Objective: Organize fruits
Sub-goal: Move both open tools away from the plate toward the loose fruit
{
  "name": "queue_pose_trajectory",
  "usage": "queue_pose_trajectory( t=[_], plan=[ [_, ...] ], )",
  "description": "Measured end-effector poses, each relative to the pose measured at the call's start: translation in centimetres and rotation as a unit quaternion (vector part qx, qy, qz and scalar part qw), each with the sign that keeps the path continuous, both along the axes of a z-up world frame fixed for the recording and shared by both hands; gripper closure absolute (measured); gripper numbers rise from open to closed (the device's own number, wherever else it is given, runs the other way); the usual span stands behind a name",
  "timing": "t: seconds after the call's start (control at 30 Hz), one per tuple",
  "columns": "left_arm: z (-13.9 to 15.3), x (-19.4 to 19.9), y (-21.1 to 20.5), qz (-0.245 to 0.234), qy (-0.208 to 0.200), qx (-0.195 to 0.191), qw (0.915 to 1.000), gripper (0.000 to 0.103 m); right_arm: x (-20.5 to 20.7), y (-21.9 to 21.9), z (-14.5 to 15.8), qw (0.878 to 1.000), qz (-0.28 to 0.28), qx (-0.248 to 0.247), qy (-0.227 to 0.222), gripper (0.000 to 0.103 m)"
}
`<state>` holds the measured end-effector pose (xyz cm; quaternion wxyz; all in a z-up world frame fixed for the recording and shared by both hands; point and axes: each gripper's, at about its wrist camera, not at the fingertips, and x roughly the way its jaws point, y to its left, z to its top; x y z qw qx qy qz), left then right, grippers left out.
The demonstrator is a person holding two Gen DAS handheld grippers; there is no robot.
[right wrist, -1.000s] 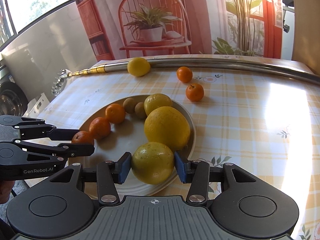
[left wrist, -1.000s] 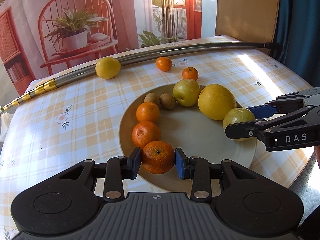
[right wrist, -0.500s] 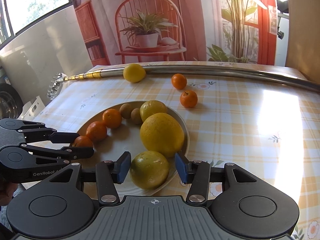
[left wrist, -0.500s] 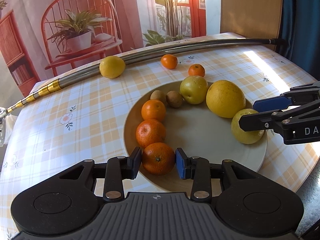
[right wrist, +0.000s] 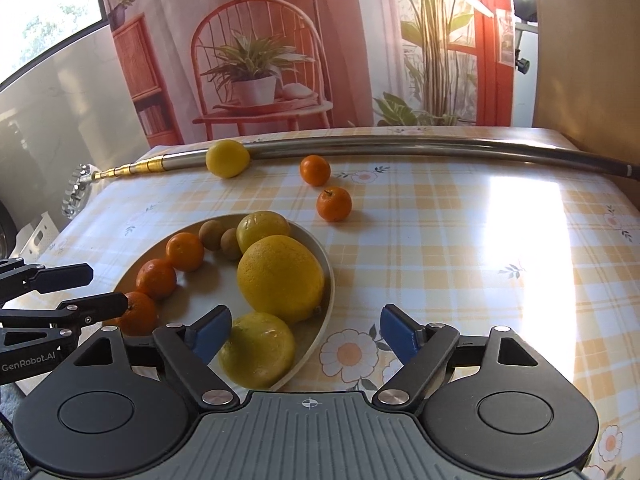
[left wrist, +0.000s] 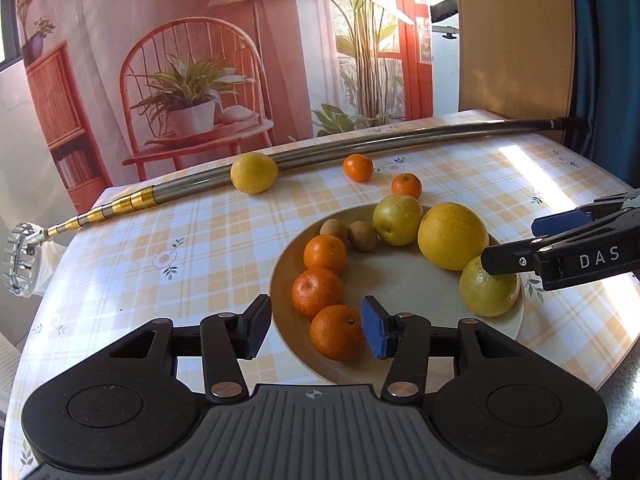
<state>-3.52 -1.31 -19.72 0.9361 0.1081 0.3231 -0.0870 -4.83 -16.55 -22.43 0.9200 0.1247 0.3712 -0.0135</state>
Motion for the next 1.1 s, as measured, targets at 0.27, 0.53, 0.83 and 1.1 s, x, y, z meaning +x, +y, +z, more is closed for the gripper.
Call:
queue_pose_trajectory(
  t=[0.27,0.53,0.83,1.1],
  plan=[
    [0.2,0.4,1.0,0.037,0.002,-0.007,0.9993,0.048,0.0,0.0,-0.1,1.000,-0.006,-0.002,0.005,0.017],
    [0.1,0.5,1.6,0.054,0.006,-0.010,0.9985,0.047,0.0,-0.1,0.0,1.000,-0.010,-0.002,0.005,0.015],
    [1.1,1.5,3.4,0.076,0.001,-0.042,0.9962,0.047,0.1,-0.7,1.1,1.000,-0.014,-0.009,-0.015,0.015],
    [5.2,4.6,7.9,0.120,-0.021,-0.079,0.9894,0.047,1.8,-3.1,3.4,0.998,-0.025,-0.019,-0.047,0.015]
  ],
)
